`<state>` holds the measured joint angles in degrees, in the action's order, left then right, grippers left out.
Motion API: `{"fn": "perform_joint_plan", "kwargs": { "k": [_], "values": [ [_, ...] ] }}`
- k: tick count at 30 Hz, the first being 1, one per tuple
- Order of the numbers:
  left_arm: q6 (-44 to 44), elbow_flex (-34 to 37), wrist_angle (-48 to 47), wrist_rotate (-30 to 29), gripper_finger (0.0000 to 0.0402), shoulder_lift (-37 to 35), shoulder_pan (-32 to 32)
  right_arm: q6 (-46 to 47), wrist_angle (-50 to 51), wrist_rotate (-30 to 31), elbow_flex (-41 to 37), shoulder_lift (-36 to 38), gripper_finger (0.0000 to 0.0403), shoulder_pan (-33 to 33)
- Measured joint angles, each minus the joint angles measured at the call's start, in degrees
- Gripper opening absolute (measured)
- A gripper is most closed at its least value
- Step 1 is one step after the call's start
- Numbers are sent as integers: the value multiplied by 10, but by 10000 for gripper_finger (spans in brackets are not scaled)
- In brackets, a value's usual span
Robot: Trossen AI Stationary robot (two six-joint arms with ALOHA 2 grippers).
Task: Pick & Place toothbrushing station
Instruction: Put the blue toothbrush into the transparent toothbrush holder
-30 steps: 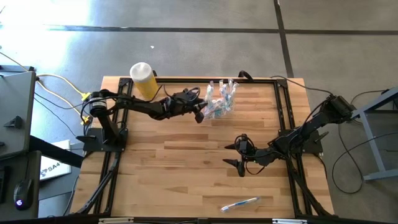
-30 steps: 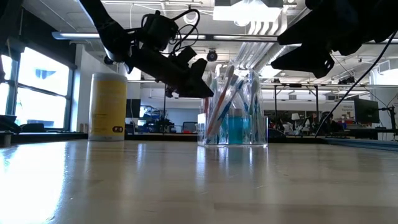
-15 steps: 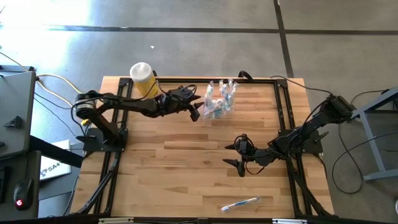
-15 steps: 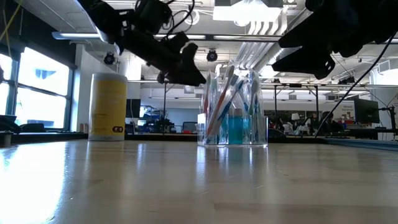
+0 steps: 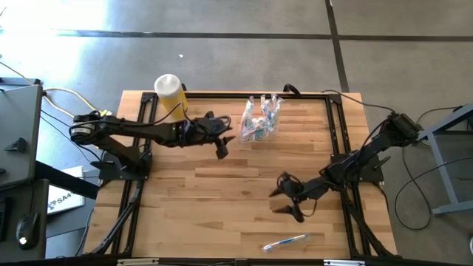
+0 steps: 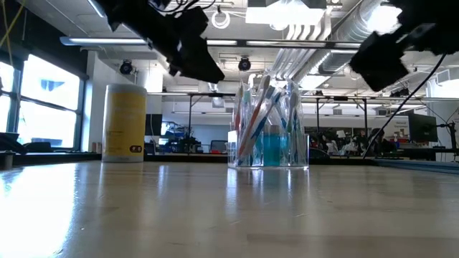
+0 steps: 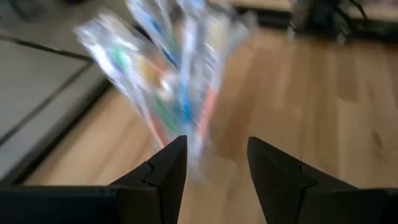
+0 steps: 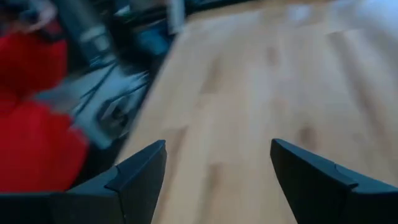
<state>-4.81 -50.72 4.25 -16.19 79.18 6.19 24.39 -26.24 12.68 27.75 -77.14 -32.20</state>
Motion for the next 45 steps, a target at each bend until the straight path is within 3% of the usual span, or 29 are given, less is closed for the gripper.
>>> {"fn": "perform_joint_plan", "kwargs": {
  "k": [6, 11, 15, 19, 25, 33, 38, 45],
  "values": [
    [-22, 0, -52, 0, 164, -2, -57, -6, 6, -64, 0, 0, 281, -46],
    [-45, 0, -66, 0, 164, -2, -103, 2, 21, -43, 38, 0, 266, -93],
    [-47, 0, -66, 0, 164, -2, -132, -52, 127, 18, 115, -4, 238, -129],
    [-63, 0, -66, 0, 164, -2, -152, -32, 266, 63, 198, -28, 214, -146],
    [-72, 0, -69, 2, 164, -2, -165, 41, 367, 16, 286, -104, 193, -147],
    [-107, 0, -89, 6, 164, -2, -167, 76, 379, -49, 328, -184, 170, -147],
    [-122, 0, -64, 6, 164, -2, -200, 76, 382, -42, 327, -222, 168, -147],
    [-138, 0, -33, -2, 164, -2, -264, 76, 301, -54, 327, -292, 168, -147]
  ]
}}
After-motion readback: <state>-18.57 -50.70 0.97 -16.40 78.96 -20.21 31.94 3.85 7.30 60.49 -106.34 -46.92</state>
